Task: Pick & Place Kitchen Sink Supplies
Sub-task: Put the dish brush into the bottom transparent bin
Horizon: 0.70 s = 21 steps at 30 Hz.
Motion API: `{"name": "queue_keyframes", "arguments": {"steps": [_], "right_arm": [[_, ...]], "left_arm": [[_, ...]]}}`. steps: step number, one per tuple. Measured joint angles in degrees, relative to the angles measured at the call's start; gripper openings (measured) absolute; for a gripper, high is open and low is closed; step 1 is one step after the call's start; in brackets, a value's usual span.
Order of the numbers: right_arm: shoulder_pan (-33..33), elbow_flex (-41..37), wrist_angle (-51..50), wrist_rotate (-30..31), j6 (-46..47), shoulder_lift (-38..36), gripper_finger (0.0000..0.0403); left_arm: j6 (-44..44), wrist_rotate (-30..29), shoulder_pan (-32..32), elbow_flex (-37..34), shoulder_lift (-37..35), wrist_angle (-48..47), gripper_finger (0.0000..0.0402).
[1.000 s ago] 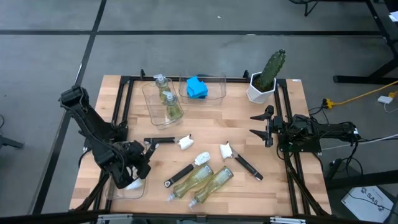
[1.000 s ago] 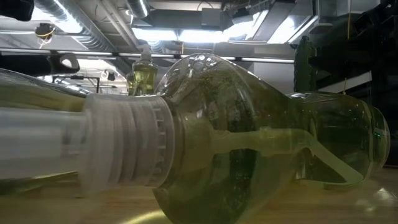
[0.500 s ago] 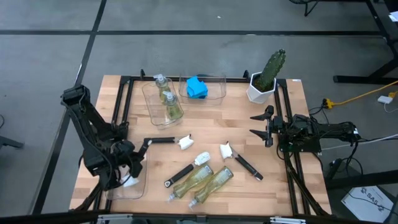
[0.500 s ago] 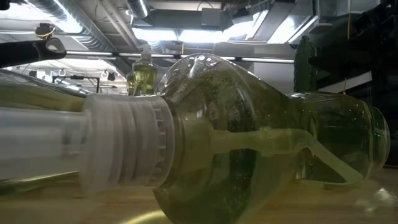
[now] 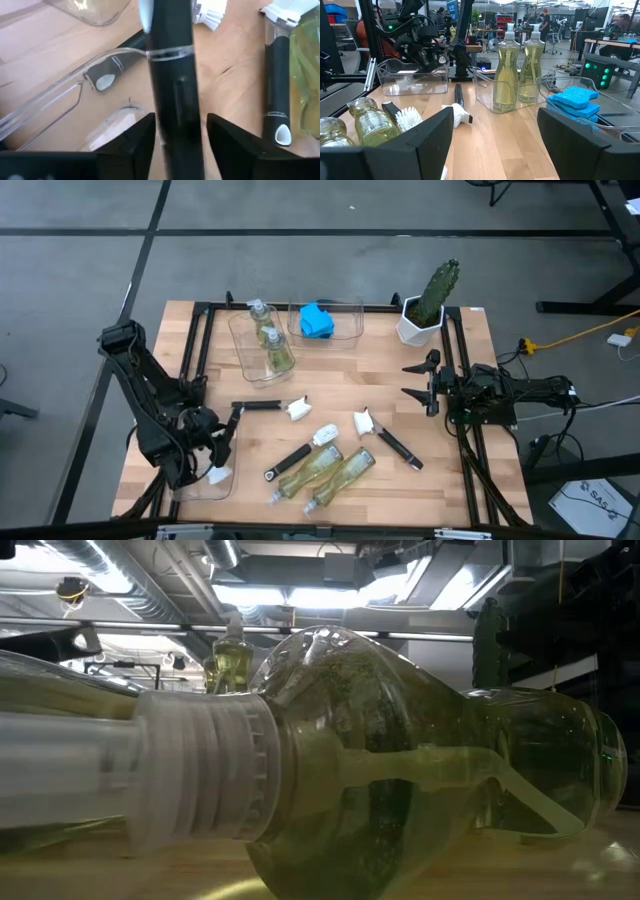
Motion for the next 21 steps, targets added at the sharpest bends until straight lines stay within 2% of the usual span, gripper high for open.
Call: {"name": "queue_keyframes", "arguments": {"steps": [4,9,15,21], "right_arm": [[0.01,0.00,0.00,0.00,-0.01,-0.01,0.0284],[0.00,0.00,0.00,0.00,0.00,0.00,0.0284],[0.01,0.00,0.00,0.00,-0.04,-0.02,0.0284],[0.01,0.00,0.01,0.00,-0.09,-0.02,0.0284]], "left_arm": [[0.13,0.02,1.25,0.00,0.31,0.04,0.0198],[0.54,0.83,2.76,0.00,-1.30,0.08,0.0205],[1.03,2.12,4.83,0.00,-6.01,-0.15,0.0206],[7.64,1.42,6.59,0.00,-11.73,-0.25,0.0207]]}}
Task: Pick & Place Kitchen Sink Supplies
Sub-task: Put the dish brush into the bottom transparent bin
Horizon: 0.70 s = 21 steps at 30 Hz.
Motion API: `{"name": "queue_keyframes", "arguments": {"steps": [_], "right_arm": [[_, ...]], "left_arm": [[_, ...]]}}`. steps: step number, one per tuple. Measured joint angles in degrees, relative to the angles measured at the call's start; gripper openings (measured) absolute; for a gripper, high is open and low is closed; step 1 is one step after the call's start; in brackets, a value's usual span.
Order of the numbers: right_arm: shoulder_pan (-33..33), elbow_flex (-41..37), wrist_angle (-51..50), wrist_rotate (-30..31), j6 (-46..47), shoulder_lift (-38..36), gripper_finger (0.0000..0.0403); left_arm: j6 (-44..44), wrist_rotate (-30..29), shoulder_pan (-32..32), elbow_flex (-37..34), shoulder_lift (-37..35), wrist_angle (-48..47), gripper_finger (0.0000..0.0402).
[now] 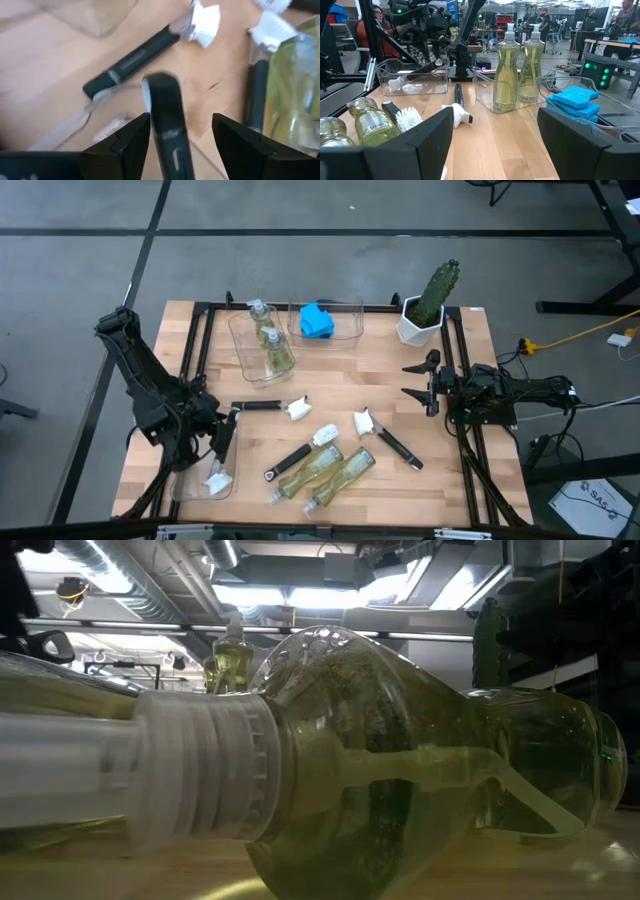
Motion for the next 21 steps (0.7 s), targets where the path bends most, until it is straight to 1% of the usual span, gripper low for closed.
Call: {"name": "queue_keyframes", "arguments": {"steps": [3,7,10,12,14,17,21], "right_arm": [[0.00,0.00,0.00,0.00,0.08,0.00,0.0284],[0.01,0.00,-0.01,0.00,0.09,0.00,0.0284],[-0.01,0.00,-0.01,-0.01,0.01,0.00,0.0284],[-0.01,0.00,0.00,0.00,0.09,0.00,0.0284],[-0.01,0.00,-0.01,0.00,0.00,0.00,0.0284],[-0.01,0.00,-0.01,0.00,0.09,0.00,0.0284],[-0.01,0.00,0.01,0.00,0.08,0.00,0.0284]], "left_arm": [[3.64,-2.80,0.92,0.00,-2.30,-0.02,0.0207],[13.95,-8.90,2.80,0.00,-5.11,-0.01,0.0207],[20.00,-13.39,4.88,0.00,-6.88,0.00,0.0207],[23.40,-14.25,6.98,0.00,-7.83,0.03,0.0207],[26.59,-12.72,9.68,0.00,-8.39,0.38,0.0207],[32.44,-7.95,14.45,0.00,-8.26,2.39,0.0207],[45.33,-1.96,20.88,0.00,-6.98,10.06,0.0207]]}}
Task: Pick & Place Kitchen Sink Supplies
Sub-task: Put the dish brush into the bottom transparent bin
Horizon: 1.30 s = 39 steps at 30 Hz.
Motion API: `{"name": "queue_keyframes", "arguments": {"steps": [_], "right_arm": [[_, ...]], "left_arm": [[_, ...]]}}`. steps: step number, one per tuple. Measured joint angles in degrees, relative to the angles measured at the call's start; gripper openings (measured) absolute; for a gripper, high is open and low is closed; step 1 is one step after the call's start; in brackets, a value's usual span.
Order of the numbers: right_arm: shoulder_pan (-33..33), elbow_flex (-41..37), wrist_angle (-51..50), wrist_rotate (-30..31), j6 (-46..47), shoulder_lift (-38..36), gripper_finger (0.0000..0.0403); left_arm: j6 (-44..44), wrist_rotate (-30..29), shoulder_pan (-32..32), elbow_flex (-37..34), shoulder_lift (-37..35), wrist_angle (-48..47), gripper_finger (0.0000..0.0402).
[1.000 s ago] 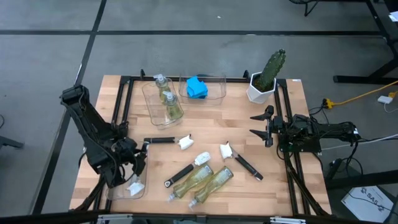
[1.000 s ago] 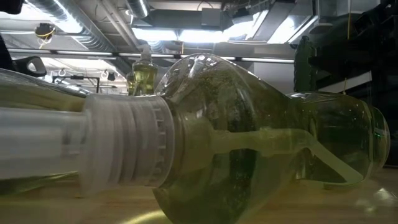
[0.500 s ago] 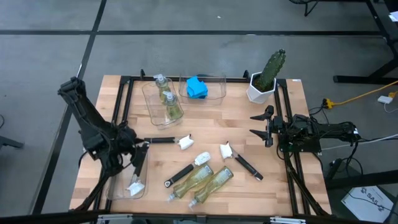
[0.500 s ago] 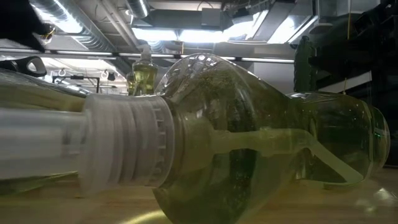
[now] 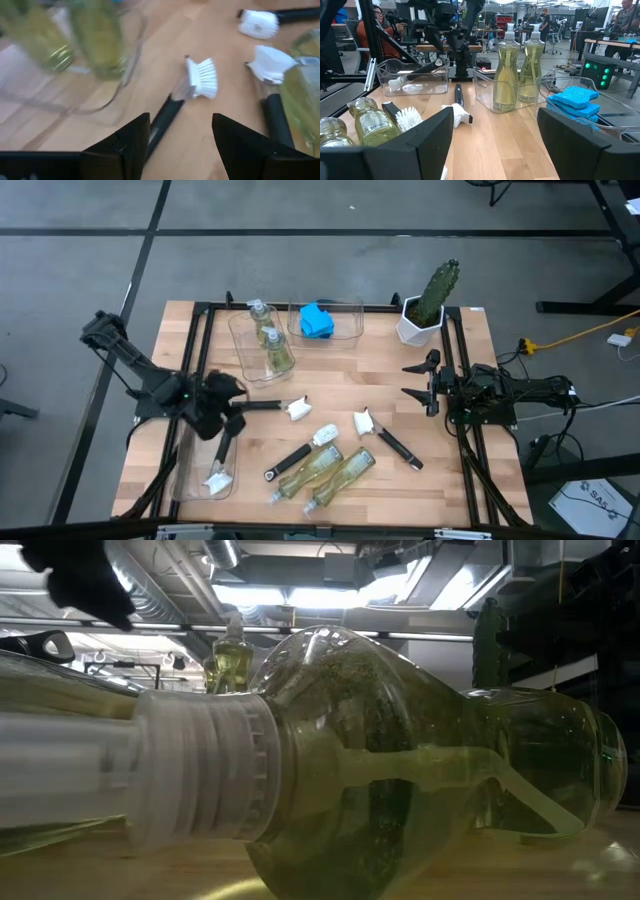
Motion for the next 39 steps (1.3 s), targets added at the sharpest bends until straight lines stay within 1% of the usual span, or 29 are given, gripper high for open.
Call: {"name": "queue_keyframes", "arguments": {"steps": [4,7,14,19,27,36,39], "right_arm": [[0.00,0.00,0.00,0.00,-0.05,0.00,0.0284],[0.00,0.00,0.00,0.00,-0.07,0.01,0.0284],[0.00,0.00,0.00,0.00,-0.01,0.02,0.0284],[0.00,0.00,-0.01,0.00,0.01,0.00,0.0284],[0.01,0.00,0.00,0.00,-0.08,0.01,0.0284],[0.01,0.00,-0.01,0.00,-0.08,0.00,0.0284],[0.01,0.00,-0.01,0.00,0.01,0.00,0.0284]], "left_arm": [[14.38,5.31,6.05,0.00,2.22,9.81,0.0207],[22.06,9.69,10.52,0.00,4.55,15.09,0.0207],[32.68,19.99,20.46,0.00,12.80,20.44,0.0207],[39.78,23.37,24.60,0.00,18.22,23.48,0.0207],[46.36,26.68,27.50,0.00,24.15,26.11,0.0207],[46.67,26.73,27.75,0.00,28.56,26.02,0.0207],[48.15,26.68,27.75,0.00,29.71,26.08,0.0207]]}}
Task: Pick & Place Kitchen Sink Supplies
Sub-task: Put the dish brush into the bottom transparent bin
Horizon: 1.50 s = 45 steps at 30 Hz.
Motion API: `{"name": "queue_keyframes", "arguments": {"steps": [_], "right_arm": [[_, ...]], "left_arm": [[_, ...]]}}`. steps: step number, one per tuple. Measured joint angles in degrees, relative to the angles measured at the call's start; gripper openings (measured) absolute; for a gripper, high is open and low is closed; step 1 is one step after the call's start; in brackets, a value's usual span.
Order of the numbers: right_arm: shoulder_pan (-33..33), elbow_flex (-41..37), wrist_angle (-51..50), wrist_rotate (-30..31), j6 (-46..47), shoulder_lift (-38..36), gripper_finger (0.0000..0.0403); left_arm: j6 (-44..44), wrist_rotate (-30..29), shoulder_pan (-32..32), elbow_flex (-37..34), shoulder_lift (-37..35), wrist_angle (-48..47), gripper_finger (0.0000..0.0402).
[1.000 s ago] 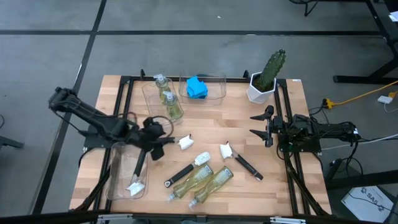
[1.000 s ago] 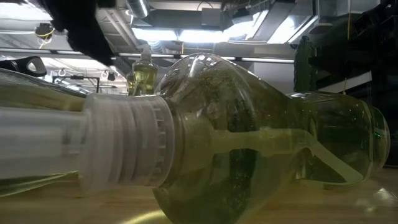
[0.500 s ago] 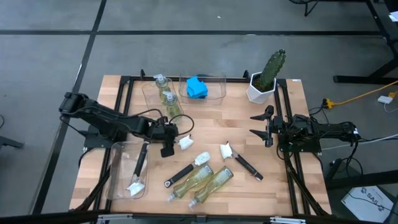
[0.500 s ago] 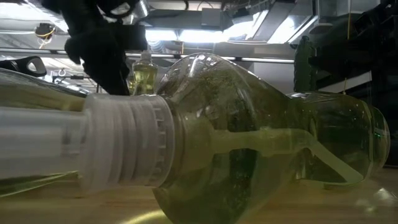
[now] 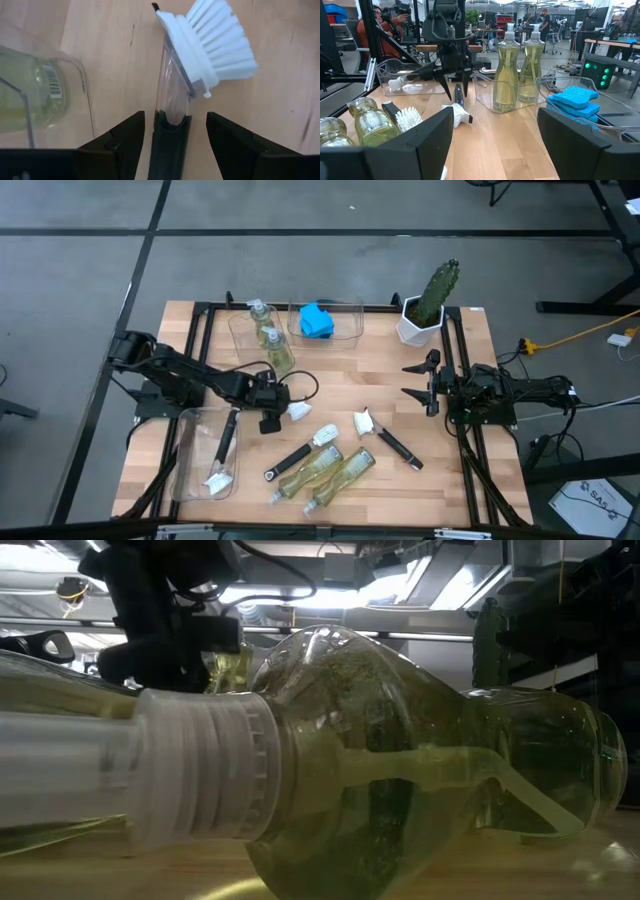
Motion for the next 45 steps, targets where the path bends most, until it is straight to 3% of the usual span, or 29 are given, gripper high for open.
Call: {"name": "queue_keyframes", "arguments": {"steps": [9,23,30,35,41,45], "right_arm": [[-0.01,0.00,-0.01,0.00,0.00,0.02,0.0284],[0.00,0.00,0.00,0.00,-0.02,0.01,0.0284],[-0.01,0.00,0.00,0.00,-0.05,0.01,0.0284],[0.00,0.00,-0.02,-0.01,-0.08,0.00,0.0284],[-0.01,0.00,0.00,0.00,-0.06,0.01,0.0284],[0.01,0.00,-0.01,0.00,-0.06,0.02,0.0284]], "left_arm": [[-0.13,-1.37,0.04,0.20,1.29,-0.29,0.0207],[-2.11,3.27,1.79,0.22,1.42,-0.45,0.0207],[3.98,2.61,-2.83,0.64,1.80,0.56,0.0207],[4.40,0.79,-6.17,4.92,1.84,0.04,0.0207],[15.14,-0.19,-8.05,6.67,1.82,-0.32,0.0207],[16.27,-1.54,-7.33,6.67,1.82,-0.57,0.0207]]}}
